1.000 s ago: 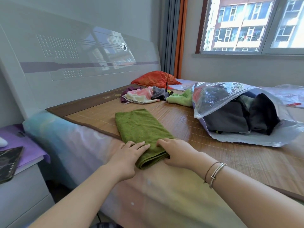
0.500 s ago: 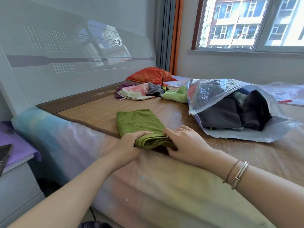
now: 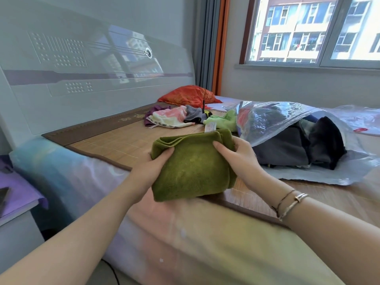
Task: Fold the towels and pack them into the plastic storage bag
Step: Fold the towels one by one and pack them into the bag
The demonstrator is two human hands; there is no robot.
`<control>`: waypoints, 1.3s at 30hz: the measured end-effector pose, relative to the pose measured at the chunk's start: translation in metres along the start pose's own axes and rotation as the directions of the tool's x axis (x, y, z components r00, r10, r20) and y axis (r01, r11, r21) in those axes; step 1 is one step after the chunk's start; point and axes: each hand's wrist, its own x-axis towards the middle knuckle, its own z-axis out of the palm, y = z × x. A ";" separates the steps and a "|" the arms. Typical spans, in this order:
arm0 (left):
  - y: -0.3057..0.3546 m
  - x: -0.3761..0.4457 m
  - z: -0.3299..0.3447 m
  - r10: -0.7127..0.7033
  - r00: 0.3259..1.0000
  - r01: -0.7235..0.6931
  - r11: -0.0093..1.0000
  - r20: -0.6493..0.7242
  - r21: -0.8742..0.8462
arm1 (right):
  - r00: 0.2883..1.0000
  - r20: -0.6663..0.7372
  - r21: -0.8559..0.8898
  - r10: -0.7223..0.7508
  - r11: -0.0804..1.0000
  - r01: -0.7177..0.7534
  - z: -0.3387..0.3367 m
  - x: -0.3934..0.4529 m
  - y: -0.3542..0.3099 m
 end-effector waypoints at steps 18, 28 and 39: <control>-0.040 0.077 0.000 -0.423 0.898 0.434 0.898 -0.124 0.077 | 0.894 0.032 -0.525 0.446 0.769 -0.365 0.039 0.045 0.066; 0.029 0.014 0.112 -0.172 0.975 0.190 0.973 0.142 -0.127 | 0.896 -0.015 0.282 0.443 0.862 -0.422 -0.093 -0.018 0.051; 0.047 0.043 0.273 0.410 0.885 -0.457 0.857 0.220 0.238 | 0.877 -0.318 0.242 0.361 0.925 -0.293 -0.236 0.010 0.076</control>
